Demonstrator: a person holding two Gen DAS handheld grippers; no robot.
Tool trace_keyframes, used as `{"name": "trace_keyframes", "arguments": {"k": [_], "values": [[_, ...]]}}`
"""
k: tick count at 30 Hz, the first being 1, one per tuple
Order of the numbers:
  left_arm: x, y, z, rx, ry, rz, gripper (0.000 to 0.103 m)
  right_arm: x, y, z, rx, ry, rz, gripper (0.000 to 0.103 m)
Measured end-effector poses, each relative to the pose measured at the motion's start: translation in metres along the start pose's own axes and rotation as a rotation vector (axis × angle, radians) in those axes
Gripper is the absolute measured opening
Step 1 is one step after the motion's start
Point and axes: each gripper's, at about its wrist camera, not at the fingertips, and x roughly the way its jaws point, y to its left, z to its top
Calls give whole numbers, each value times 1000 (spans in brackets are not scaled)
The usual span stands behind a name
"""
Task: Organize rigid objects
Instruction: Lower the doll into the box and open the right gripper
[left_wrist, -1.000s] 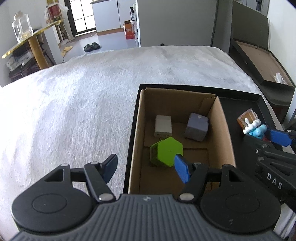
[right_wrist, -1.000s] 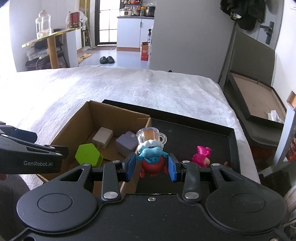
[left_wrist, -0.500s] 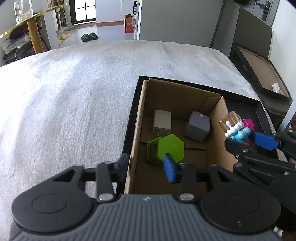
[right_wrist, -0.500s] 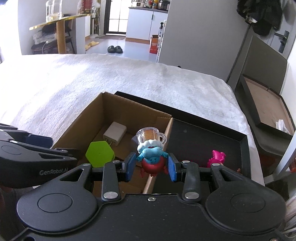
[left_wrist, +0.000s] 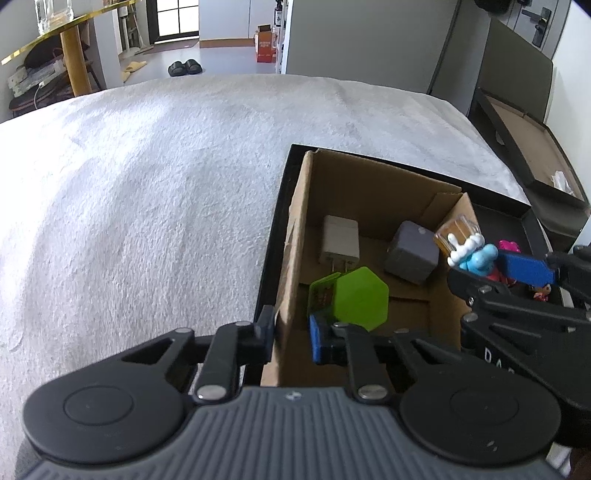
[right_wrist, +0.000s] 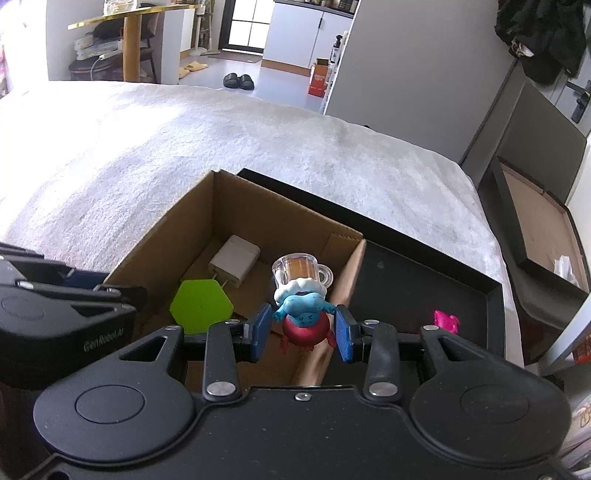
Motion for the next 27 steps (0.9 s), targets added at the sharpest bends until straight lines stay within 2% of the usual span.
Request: {"name": "trace_keyframes", "arguments": {"k": [3,6,16,20,22,25,27], "values": [[2,3,-1,-5,1,6,10,4,1,3,-3,-2,1,37],[2,3,-2,1,-6,4,9,6,2,4,-4,-8,-3,43],[0,-1,-1,16,14,12,9,2,2,-2,3,-1,12,45],[-1,-2,1,16,29,22,9,-4,-3,-5,18,-13,6,52],[-5,-4,1,24,21,27,12,-8,-5,-6,22,-22,2,57],[-11,-7,3,30,21,30,13,-15,-9,-9,27,-38,-10,71],[-14,-10,4,32,20,31,14,-19,-11,-11,29,-48,-32,86]]}}
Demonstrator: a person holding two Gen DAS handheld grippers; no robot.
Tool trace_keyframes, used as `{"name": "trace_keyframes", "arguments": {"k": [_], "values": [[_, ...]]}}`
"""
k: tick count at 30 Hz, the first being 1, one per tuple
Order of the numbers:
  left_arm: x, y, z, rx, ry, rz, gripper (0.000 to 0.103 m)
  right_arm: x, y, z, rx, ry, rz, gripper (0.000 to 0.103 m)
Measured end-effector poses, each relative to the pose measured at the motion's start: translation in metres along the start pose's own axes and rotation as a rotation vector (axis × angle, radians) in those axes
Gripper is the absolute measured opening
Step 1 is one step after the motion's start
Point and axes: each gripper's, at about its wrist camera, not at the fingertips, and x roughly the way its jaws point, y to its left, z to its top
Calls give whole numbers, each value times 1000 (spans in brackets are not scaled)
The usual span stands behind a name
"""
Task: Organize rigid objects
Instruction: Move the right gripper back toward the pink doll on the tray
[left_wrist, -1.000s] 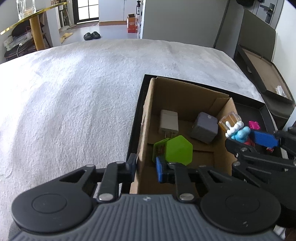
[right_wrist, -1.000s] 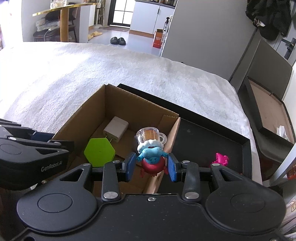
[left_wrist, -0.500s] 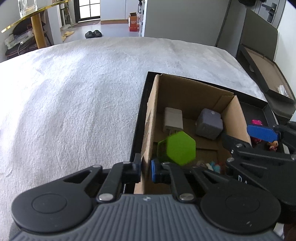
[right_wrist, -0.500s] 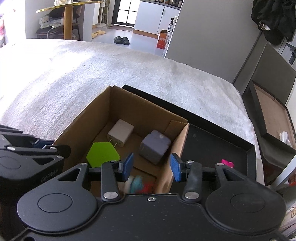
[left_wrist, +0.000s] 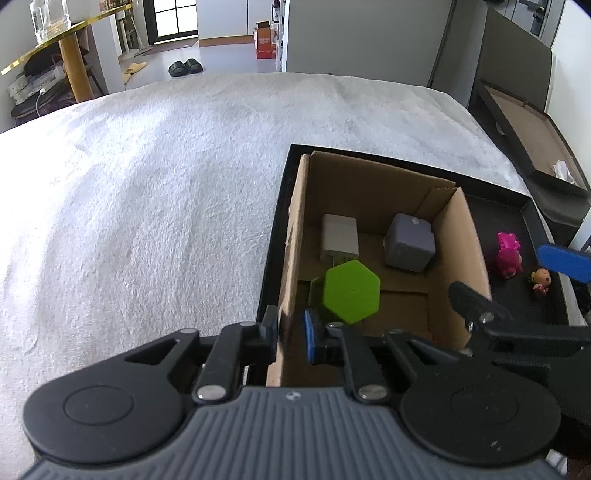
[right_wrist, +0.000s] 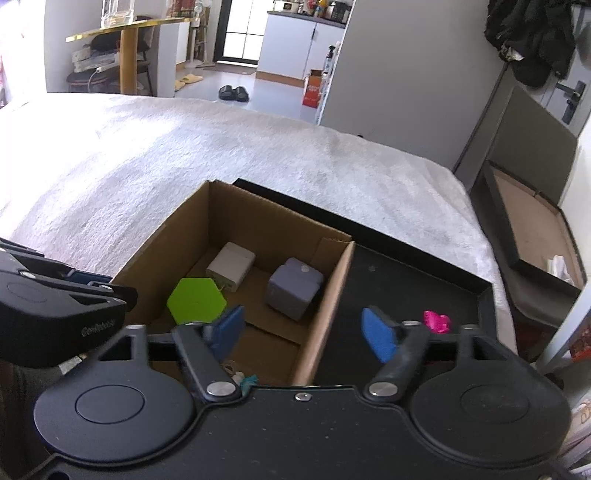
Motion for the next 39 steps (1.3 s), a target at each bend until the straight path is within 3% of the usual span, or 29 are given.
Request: {"name": "trace_keyframes", "arguments": {"k": [9,16,27,39], "values": [[-21,-15,1,26,-20,45,25,-18,-17,-8,32,-31,-28,89],[-35,-29,0,48,-41,56,29,-30,-37,-16,100,-55,2,89],[-48,-57,0,106,-80,69,52,-42,-59,-27,147,-89,19,89],[-52,-82,3,159,-100,105,66,-41,-83,-36,208,-99,50,97]]}}
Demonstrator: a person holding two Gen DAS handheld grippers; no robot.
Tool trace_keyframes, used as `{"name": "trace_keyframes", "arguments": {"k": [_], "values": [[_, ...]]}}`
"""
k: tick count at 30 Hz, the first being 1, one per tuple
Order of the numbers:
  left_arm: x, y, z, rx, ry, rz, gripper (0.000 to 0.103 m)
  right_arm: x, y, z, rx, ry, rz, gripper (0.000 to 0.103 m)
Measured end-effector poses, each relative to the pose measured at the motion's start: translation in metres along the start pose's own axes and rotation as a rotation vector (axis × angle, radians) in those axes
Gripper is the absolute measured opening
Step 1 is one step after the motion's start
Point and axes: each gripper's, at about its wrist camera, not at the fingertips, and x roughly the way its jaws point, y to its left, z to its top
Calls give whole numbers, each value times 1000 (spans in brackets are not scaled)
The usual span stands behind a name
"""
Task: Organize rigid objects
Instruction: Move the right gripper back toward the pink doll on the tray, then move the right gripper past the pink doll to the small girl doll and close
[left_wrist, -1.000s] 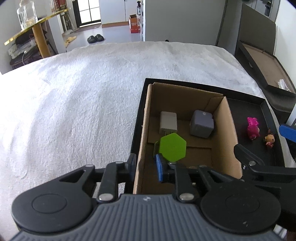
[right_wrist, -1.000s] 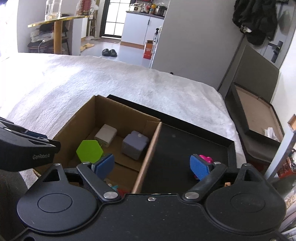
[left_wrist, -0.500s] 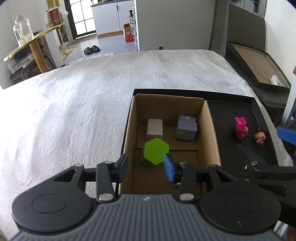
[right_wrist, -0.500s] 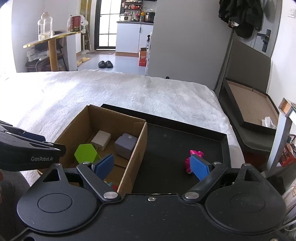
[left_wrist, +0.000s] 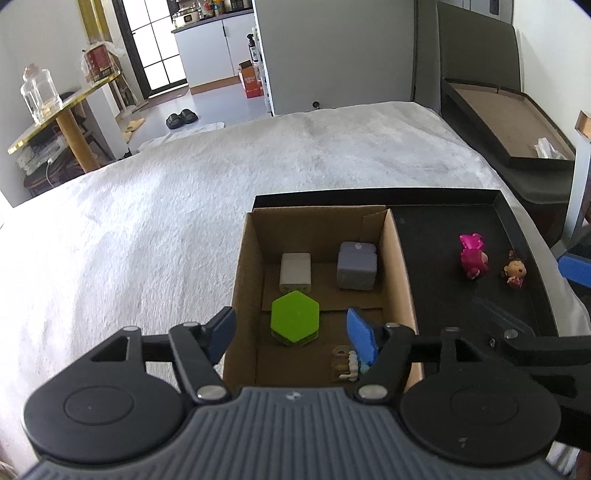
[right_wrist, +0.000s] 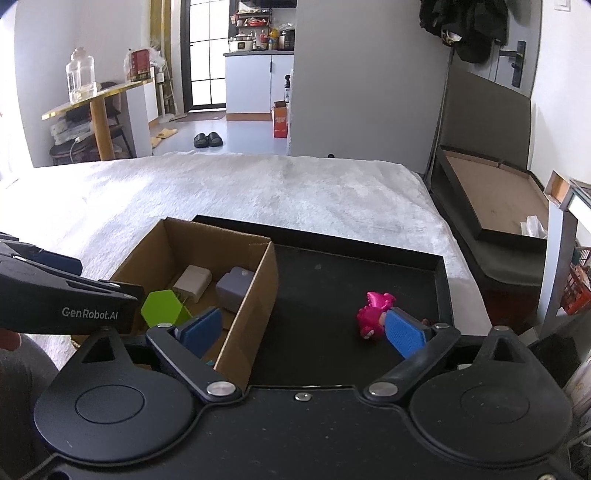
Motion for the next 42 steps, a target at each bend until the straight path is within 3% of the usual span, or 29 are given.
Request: {"name": "trace_keyframes", "arguments": {"k": [30,34,42], "values": [[27,-72,23,114,11,65,66,36,-74,-23,145,17,31,98],[36,-84,25,135,13,78,66,47,-89,-26,179,30,23,93],[54,-102,27,172,12,104,66,71,-114,-40,247,64,-3,72]]}}
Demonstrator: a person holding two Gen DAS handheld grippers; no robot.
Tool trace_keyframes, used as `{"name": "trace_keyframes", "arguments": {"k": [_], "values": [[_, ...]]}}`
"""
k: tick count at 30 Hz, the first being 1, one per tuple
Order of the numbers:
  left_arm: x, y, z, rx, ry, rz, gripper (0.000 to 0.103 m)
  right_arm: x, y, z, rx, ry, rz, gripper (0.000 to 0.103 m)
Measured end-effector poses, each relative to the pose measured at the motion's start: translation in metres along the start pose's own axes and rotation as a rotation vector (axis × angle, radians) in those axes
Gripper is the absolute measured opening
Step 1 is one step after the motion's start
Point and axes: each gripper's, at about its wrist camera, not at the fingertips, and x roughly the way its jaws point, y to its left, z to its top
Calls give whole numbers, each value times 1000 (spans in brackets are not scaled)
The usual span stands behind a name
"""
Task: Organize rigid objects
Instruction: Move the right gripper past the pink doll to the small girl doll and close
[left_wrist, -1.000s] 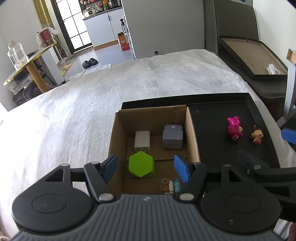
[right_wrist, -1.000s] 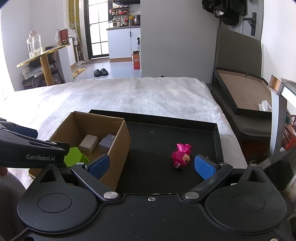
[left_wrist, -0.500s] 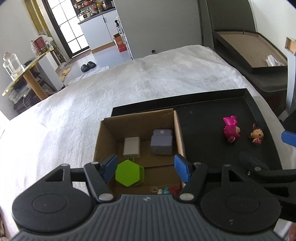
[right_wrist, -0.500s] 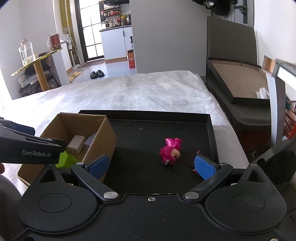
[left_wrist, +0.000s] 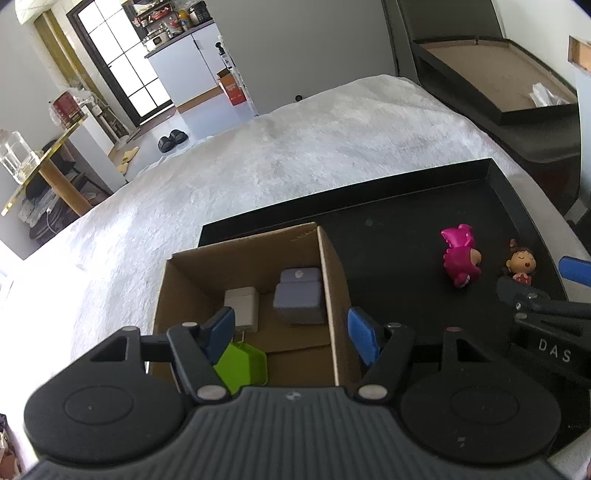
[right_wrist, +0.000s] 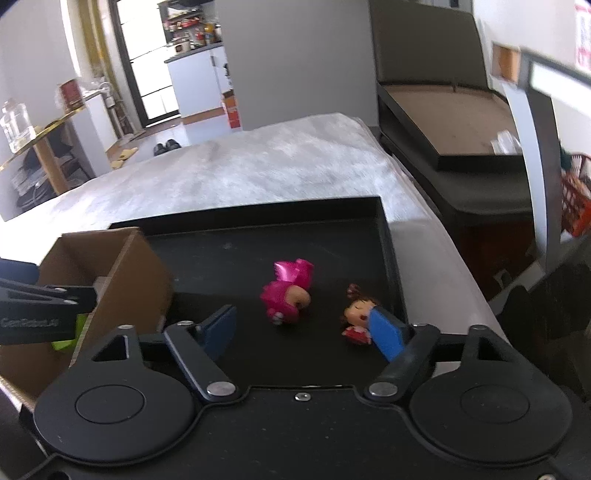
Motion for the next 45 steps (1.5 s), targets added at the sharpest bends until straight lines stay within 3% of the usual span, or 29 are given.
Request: {"name": "trace_keyframes", "arguments": {"k": [15,19,23,42,44,45], "values": [[22,-32,10,52,2,2,65,44,-30,-13,122,61,-48,39],[26,-34,10,52,7,-3,65,48,-27,-16,109,67,-63,36],[29,-32,7,47,14,-5,65,51,-25,-18,96,75,-82,20],[15,-22,-10,51,19,-2,65,29,-13,-37,60,128,-36,17],[15,-24,-9,54,17,1,65,29,-10,-37,48,131,-49,21],[14,-24,-8,55,16,3,65,29,-10,-37,43,131,-56,29]]}}
